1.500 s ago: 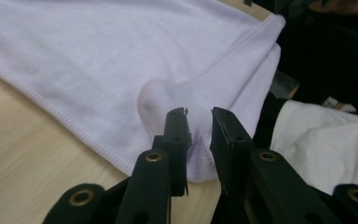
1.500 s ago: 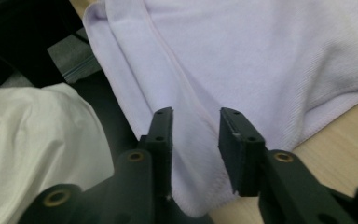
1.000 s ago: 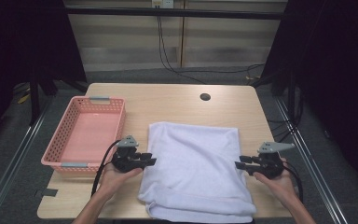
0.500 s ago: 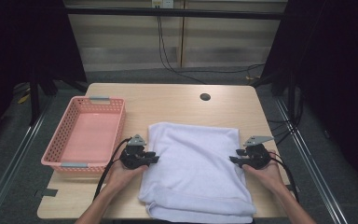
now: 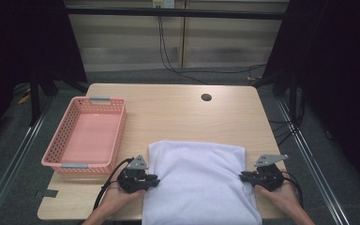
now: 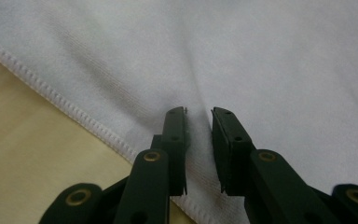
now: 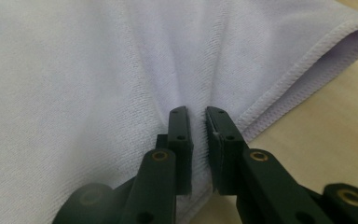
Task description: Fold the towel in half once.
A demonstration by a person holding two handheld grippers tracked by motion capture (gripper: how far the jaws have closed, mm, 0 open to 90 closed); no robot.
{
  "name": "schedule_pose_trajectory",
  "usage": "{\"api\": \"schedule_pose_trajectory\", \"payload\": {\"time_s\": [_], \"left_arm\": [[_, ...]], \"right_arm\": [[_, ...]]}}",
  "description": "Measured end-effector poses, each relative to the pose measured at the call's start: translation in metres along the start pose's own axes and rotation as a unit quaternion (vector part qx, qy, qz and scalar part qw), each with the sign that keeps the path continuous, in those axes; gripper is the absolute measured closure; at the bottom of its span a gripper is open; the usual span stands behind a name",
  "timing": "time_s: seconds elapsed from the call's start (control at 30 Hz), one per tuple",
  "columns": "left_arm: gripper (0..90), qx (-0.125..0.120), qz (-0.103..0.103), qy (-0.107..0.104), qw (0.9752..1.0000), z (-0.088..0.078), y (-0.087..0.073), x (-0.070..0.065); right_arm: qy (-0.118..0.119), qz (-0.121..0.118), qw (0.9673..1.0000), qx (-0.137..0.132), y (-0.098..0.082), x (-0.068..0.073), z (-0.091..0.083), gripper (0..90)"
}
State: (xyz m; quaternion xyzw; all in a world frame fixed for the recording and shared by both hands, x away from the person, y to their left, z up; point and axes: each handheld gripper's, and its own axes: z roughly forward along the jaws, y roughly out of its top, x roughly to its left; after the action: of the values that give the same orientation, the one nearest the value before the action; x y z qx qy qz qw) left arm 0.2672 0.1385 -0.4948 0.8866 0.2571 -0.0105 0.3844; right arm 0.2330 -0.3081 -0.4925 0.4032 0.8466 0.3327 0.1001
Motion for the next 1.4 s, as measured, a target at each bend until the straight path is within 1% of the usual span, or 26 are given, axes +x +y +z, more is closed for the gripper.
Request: {"api": "schedule_pose_trajectory", "payload": {"time_s": [0.03, 0.07, 0.17, 0.2, 0.27, 0.33, 0.37, 0.4, 0.43, 0.47, 0.5, 0.57, 0.63, 0.7, 0.73, 0.8, 0.93, 1.0, 1.03, 1.07, 1.13, 1.2, 1.27, 1.33, 1.37, 1.4], "left_arm": [[75.6, 0.000, -0.003, -0.008, 1.0000, -0.001, -0.002, -0.004], [75.6, 0.003, 0.003, -0.010, 0.9999, -0.004, -0.006, -0.009], [74.6, 0.010, 0.002, -0.019, 0.9998, -0.009, -0.012, -0.018], [73.6, 0.008, -0.002, -0.028, 0.9996, -0.010, -0.013, -0.019], [71.9, 0.001, 0.001, -0.026, 0.9997, -0.012, -0.008, -0.017], [69.7, -0.021, 0.000, -0.014, 0.9997, -0.013, 0.003, -0.011], [69.4, -0.032, 0.004, -0.008, 0.9994, -0.014, 0.009, -0.006], [69.3, -0.039, 0.006, -0.006, 0.9992, -0.012, 0.016, -0.001], [69.2, -0.040, 0.008, 0.007, 0.9992, -0.011, 0.022, 0.006], [69.2, -0.045, 0.001, 0.019, 0.9988, -0.008, 0.028, 0.013], [69.1, -0.047, -0.002, 0.018, 0.9987, -0.005, 0.033, 0.023], [68.1, -0.051, -0.015, 0.032, 0.9981, 0.003, 0.040, 0.038], [67.2, -0.057, -0.033, 0.037, 0.9971, 0.008, 0.044, 0.052], [64.0, -0.067, -0.041, 0.058, 0.9952, 0.011, 0.047, 0.062], [62.4, -0.070, -0.050, 0.057, 0.9947, 0.013, 0.047, 0.067], [58.2, -0.058, -0.059, 0.063, 0.9946, 0.017, 0.046, 0.072], [52.9, -0.050, -0.062, 0.056, 0.9953, 0.022, 0.040, 0.075], [50.0, -0.044, -0.064, 0.060, 0.9952, 0.023, 0.039, 0.077], [49.4, -0.048, -0.063, 0.059, 0.9951, 0.023, 0.038, 0.077], [48.9, -0.050, -0.065, 0.059, 0.9949, 0.023, 0.038, 0.077], [47.5, -0.043, -0.062, 0.058, 0.9955, 0.023, 0.038, 0.078], [49.1, -0.048, -0.062, 0.055, 0.9954, 0.025, 0.037, 0.078], [56.0, -0.046, -0.058, 0.050, 0.9960, 0.024, 0.037, 0.078], [69.6, -0.047, -0.057, 0.040, 0.9965, 0.023, 0.037, 0.078], [78.8, -0.053, -0.057, 0.049, 0.9958, 0.022, 0.037, 0.078], [84.1, -0.066, -0.062, 0.052, 0.9945, 0.020, 0.037, 0.077]], "right_arm": [[0.007, -0.001, 1.0000, 0.004, -0.003, 0.003, -0.003, 80.7], [0.010, -0.002, 0.9999, 0.010, -0.005, 0.007, -0.006, 80.7], [0.020, -0.012, 0.9996, 0.017, -0.013, 0.019, -0.013, 79.8], [0.020, -0.015, 0.9995, 0.020, -0.015, 0.023, -0.015, 78.6], [0.024, -0.010, 0.9996, 0.014, -0.015, 0.023, -0.017, 71.9], [0.010, -0.007, 0.9999, -0.006, -0.011, 0.017, -0.019, 68.0], [0.000, 0.001, 0.9998, -0.020, -0.006, 0.012, -0.020, 66.5], [-0.010, 0.006, 0.9995, -0.029, -0.001, 0.006, -0.020, 64.1], [-0.019, 0.010, 0.9992, -0.034, 0.004, -0.001, -0.019, 60.6], [-0.033, 0.013, 0.9986, -0.040, 0.010, -0.008, -0.017, 58.7], [-0.039, 0.012, 0.9982, -0.043, 0.016, -0.016, -0.014, 57.3], [-0.055, 0.018, 0.9974, -0.043, 0.026, -0.030, -0.006, 51.9], [-0.050, 0.026, 0.9973, -0.048, 0.033, -0.042, 0.001, 49.9], [-0.050, 0.036, 0.9970, -0.047, 0.037, -0.052, 0.008, 47.2], [-0.043, 0.038, 0.9974, -0.044, 0.038, -0.056, 0.011, 46.6], [-0.039, 0.043, 0.9977, -0.036, 0.037, -0.060, 0.018, 44.7], [-0.028, 0.039, 0.9983, -0.033, 0.036, -0.059, 0.025, 46.1], [-0.028, 0.036, 0.9986, -0.026, 0.035, -0.059, 0.028, 47.3], [-0.028, 0.039, 0.9986, -0.022, 0.034, -0.060, 0.029, 47.5], [-0.025, 0.040, 0.9986, -0.025, 0.033, -0.060, 0.030, 49.8], [-0.011, 0.042, 0.9988, -0.023, 0.033, -0.060, 0.028, 61.1], [-0.002, 0.040, 0.9989, -0.024, 0.033, -0.060, 0.028, 71.4], [0.010, 0.041, 0.9989, -0.020, 0.032, -0.059, 0.027, 79.3], [0.015, 0.043, 0.9987, -0.023, 0.032, -0.059, 0.024, 83.3], [0.016, 0.047, 0.9985, -0.025, 0.032, -0.059, 0.022, 84.2], [0.015, 0.050, 0.9982, -0.031, 0.033, -0.060, 0.020, 84.7]]}}
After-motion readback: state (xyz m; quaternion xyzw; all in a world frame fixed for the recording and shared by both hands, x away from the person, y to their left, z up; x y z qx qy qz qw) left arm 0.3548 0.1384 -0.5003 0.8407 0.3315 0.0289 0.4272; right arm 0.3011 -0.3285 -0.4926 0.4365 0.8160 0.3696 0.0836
